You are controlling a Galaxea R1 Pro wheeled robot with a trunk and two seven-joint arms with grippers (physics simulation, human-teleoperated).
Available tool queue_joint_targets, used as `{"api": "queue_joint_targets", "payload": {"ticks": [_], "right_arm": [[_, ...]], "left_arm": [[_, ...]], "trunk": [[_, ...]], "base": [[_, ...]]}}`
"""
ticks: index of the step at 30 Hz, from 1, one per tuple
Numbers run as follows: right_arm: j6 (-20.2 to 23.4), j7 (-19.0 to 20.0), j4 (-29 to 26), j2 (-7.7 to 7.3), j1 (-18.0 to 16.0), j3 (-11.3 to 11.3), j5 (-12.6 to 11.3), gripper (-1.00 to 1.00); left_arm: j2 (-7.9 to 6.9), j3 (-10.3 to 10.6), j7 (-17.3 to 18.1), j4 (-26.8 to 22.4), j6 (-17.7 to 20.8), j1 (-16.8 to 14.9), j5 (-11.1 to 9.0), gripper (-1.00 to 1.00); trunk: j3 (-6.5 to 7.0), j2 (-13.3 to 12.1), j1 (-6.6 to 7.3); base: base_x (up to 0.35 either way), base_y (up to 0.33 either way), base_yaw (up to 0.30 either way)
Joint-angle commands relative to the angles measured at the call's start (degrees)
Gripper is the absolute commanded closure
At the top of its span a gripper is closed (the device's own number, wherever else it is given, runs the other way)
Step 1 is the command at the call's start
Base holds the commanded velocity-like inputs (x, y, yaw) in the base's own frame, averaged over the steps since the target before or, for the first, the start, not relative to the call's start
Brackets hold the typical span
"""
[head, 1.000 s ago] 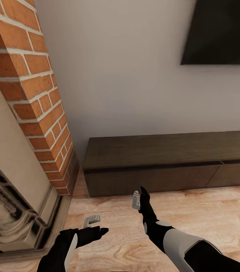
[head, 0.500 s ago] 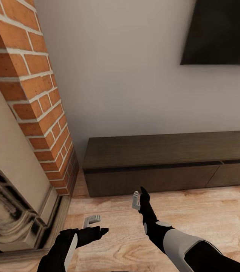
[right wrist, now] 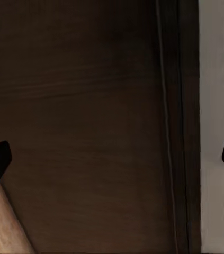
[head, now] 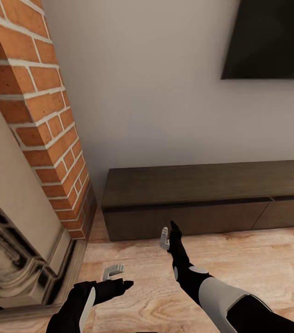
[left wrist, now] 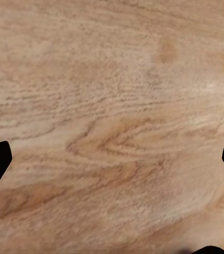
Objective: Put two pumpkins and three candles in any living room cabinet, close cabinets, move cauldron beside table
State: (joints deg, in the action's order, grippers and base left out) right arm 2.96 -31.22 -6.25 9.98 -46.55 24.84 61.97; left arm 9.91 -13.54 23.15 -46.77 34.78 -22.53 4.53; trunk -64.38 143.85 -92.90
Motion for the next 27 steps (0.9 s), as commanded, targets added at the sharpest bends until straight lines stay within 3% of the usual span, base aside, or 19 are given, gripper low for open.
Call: {"api": "queue_joint_targets", "payload": {"ticks": [1, 9, 27], "right_arm": [[0.31, -0.83, -0.19, 0.02, -0.03, -0.16, 0.57, -1.0], [0.29, -5.2, -0.71, 0.02, -0.03, 0.06, 0.41, -1.0], [0.2, -5.63, 0.28, 0.02, -0.03, 0.06, 0.26, -1.0]], "left_arm": [[0.09, -0.34, 0.52, -0.05, 0.29, -0.04, 0.48, -1.0], [0.09, -0.29, 0.53, 0.07, 0.29, -0.03, 0.53, -1.0], [0.09, -0.27, 0.49, 1.5, -3.03, -0.04, 0.48, -1.0]], "trunk": [[-0.05, 0.02, 0.01], [-0.05, 0.02, 0.01], [-0.05, 0.02, 0.01]], "base": [[0.0, 0.0, 0.0], [0.0, 0.0, 0.0], [0.0, 0.0, 0.0]]}}
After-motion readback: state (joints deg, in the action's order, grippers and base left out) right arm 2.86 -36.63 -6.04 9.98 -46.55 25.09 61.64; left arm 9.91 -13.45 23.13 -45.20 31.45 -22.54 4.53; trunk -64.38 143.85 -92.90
